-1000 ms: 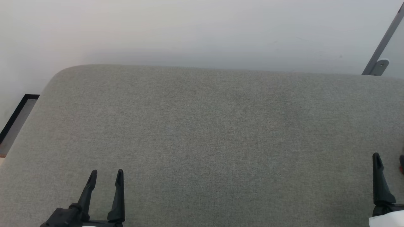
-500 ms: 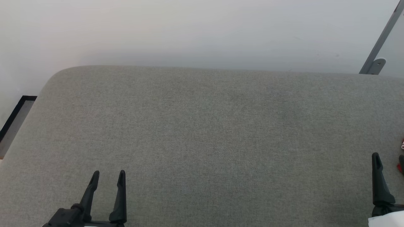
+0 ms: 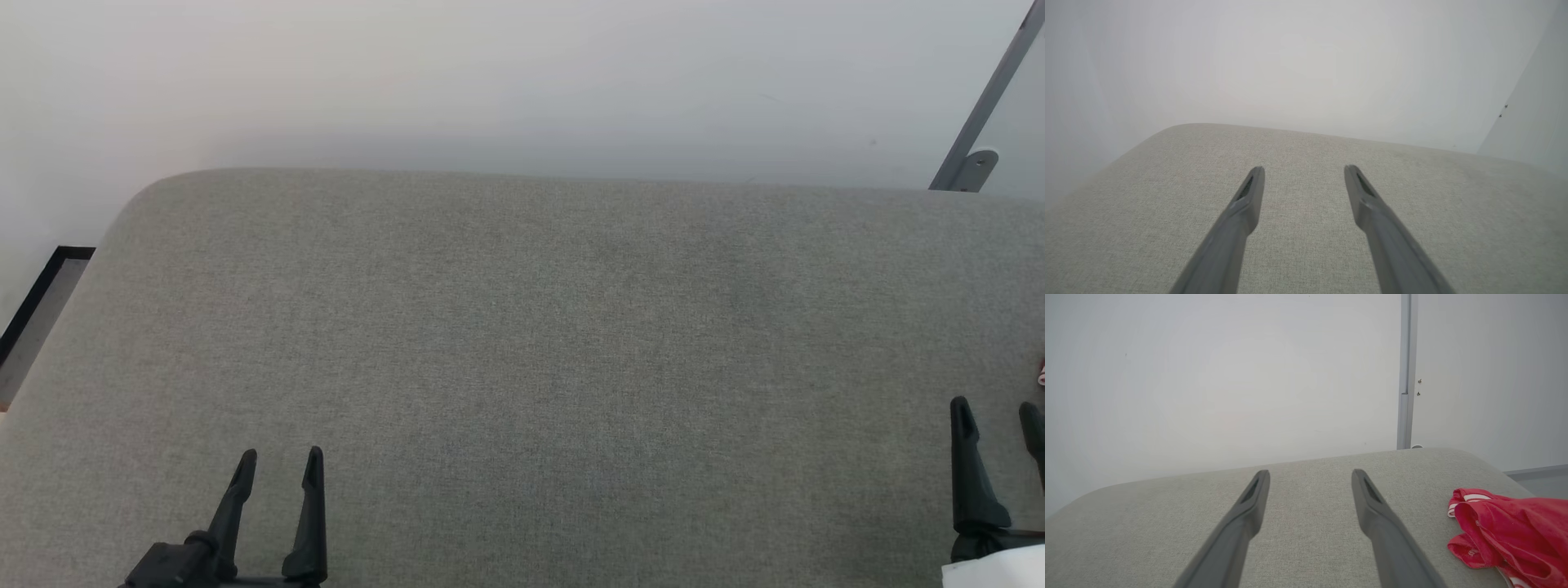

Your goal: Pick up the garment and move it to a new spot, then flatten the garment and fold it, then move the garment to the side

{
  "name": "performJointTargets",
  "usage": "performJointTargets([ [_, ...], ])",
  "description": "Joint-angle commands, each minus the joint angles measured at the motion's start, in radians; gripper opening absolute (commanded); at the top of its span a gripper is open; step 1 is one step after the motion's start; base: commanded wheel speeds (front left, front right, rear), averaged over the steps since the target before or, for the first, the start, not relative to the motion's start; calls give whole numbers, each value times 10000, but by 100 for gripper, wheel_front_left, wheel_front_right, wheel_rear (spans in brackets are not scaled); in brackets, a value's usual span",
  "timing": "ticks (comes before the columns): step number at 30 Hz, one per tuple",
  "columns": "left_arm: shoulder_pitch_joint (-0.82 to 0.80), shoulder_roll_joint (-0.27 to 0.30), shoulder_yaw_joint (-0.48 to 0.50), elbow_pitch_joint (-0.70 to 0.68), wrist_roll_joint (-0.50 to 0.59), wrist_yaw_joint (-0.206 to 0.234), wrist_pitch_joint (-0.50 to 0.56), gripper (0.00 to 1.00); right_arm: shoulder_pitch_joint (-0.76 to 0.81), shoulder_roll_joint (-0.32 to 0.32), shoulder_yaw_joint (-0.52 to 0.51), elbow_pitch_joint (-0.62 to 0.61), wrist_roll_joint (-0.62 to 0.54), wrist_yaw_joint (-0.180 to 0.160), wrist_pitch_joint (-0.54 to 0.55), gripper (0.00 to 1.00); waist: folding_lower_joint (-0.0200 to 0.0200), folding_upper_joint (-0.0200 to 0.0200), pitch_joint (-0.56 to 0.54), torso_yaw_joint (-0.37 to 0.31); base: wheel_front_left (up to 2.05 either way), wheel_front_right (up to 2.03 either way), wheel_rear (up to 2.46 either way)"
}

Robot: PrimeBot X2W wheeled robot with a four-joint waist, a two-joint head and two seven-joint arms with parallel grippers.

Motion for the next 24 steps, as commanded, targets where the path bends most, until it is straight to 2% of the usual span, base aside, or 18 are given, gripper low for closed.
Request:
performJointTargets([
  [1,9,-20,56,40,62,6,-54,100,-34,37,49,44,53,-5,-36,100,0,0,0,2,0,0,0],
  [2,-9,-34,73,65,55,6,-54,100,-52,41,62,56,60,-5,-35,100,0,0,0,2,0,0,0],
  [3,-4,-23,48,67,8,0,0,0,-23,12,44,29,0,0,-12,0,0,0,1,1,0,0,0],
  [8,15,-104,15,504,-27,0,36,0,54,229,106,489,10,0,-5,0,0,0,1,-1,0,0,0],
  [24,-539,-12,70,790,-3103,9,657,0,-533,472,231,994,2542,0,551,0,0,0,10,-130,0,0,0],
])
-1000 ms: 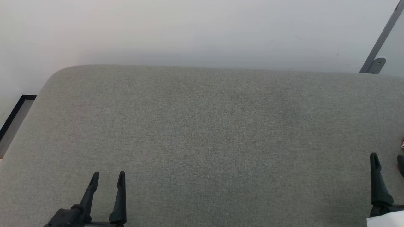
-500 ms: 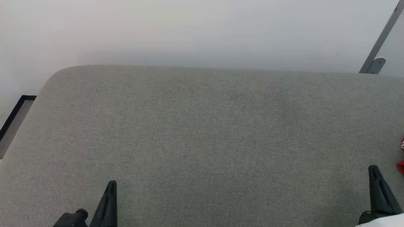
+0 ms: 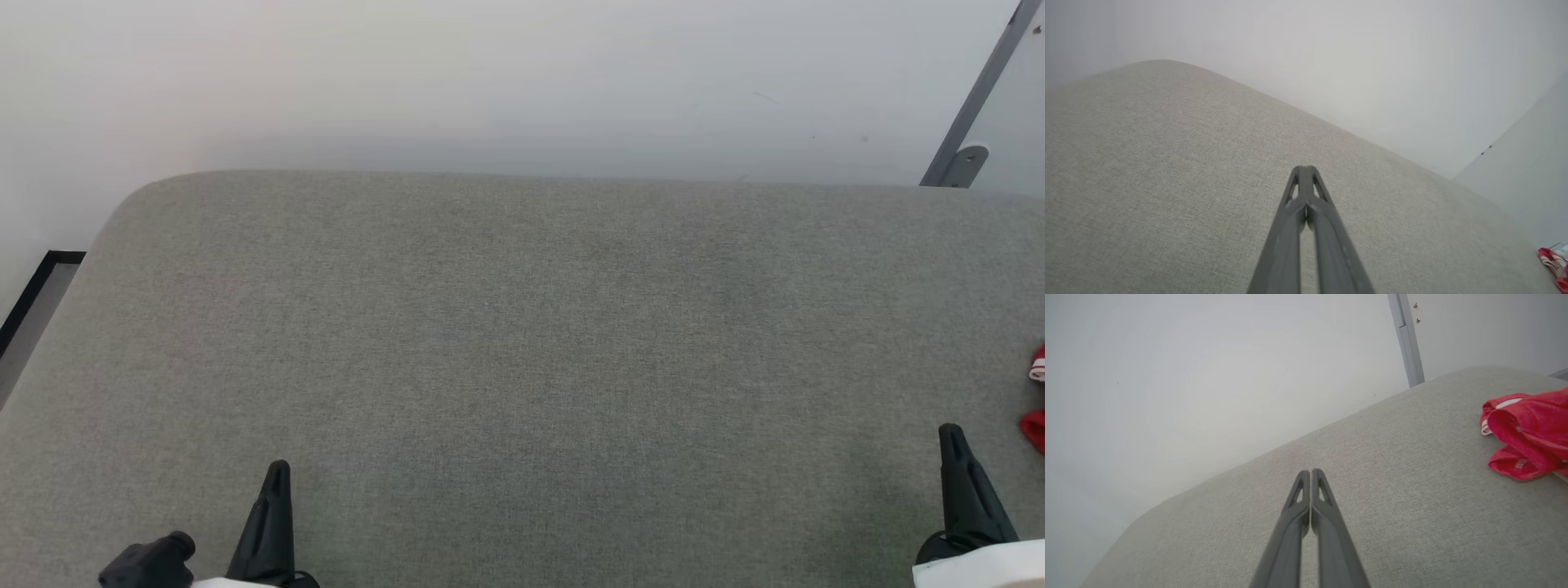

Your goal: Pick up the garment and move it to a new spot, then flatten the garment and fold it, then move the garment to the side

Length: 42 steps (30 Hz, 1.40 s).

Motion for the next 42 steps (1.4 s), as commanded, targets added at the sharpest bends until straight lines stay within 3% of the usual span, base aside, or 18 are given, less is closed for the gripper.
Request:
performJointTargets([
  [1,-305,86,54,-79,-497,8,101,0,-286,-38,-3,-58,407,0,74,0,0,0,1,-13,0,0,0],
  [42,-1354,103,356,453,-6048,2,1411,0,-1359,432,245,891,5116,-1,1101,0,0,0,23,-343,0,0,0],
])
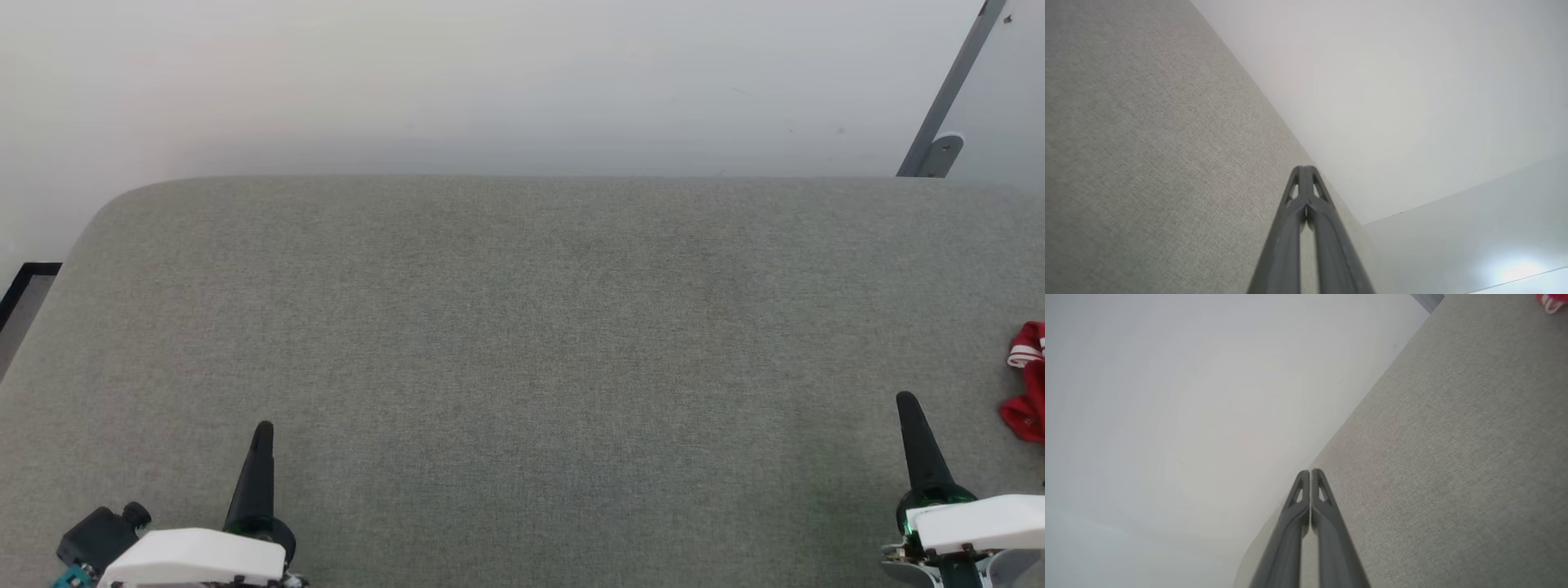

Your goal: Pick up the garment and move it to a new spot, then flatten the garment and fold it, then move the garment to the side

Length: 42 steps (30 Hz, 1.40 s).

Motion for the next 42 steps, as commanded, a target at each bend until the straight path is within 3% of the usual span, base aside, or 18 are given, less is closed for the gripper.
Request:
performJointTargets([
  [1,-245,26,66,-50,-305,2,54,0,-195,8,-13,-41,228,1,73,0,0,-1,1,-10,0,0,0],
  [42,-944,-74,415,327,-3844,4,1050,0,-895,321,166,608,3329,1,749,0,0,-1,22,-332,0,0,0],
])
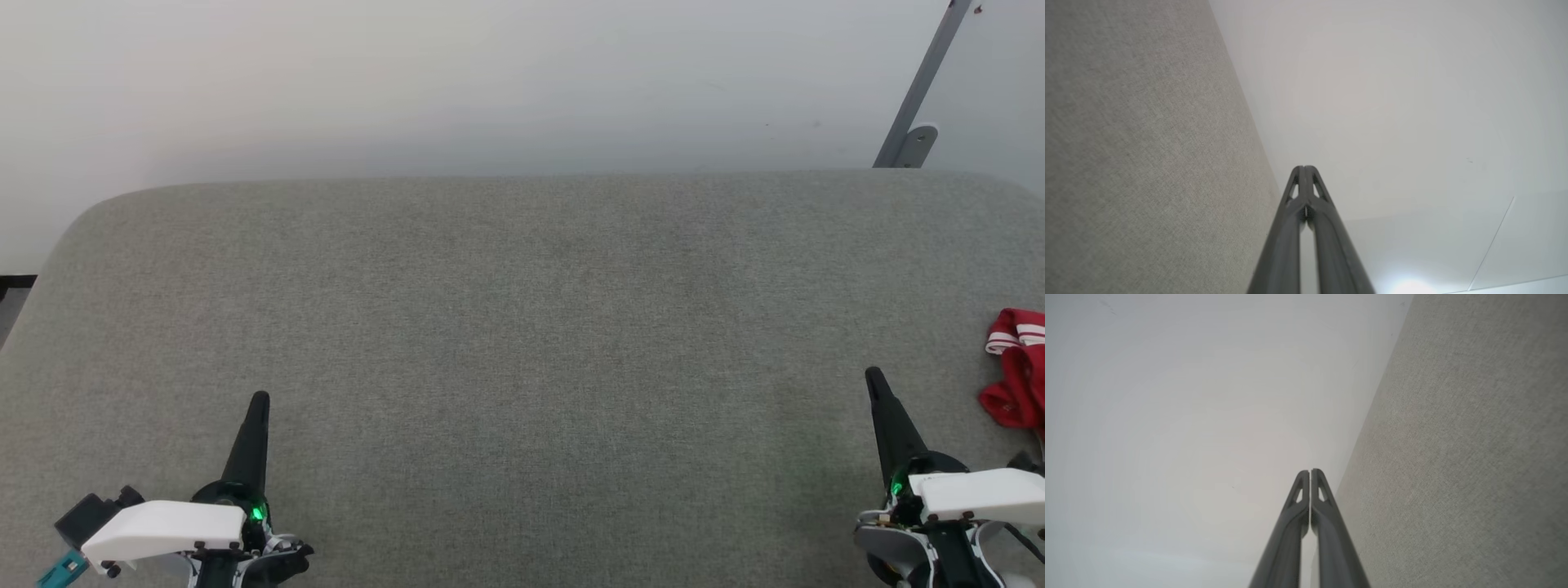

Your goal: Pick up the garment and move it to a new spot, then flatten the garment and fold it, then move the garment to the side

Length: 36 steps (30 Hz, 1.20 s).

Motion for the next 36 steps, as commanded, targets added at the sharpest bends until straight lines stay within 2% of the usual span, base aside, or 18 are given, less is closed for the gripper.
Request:
performJointTargets([
  [1,-232,15,55,1,-303,4,68,0,-152,28,32,14,218,1,66,0,0,-1,1,-13,0,0,0],
  [27,-538,-61,258,184,-1913,4,579,0,-498,179,110,332,1706,0,388,0,0,-1,14,-214,0,0,0],
  [36,-536,-86,288,181,-1843,4,593,0,-460,172,103,320,1664,0,370,0,0,-1,14,-215,0,0,0],
])
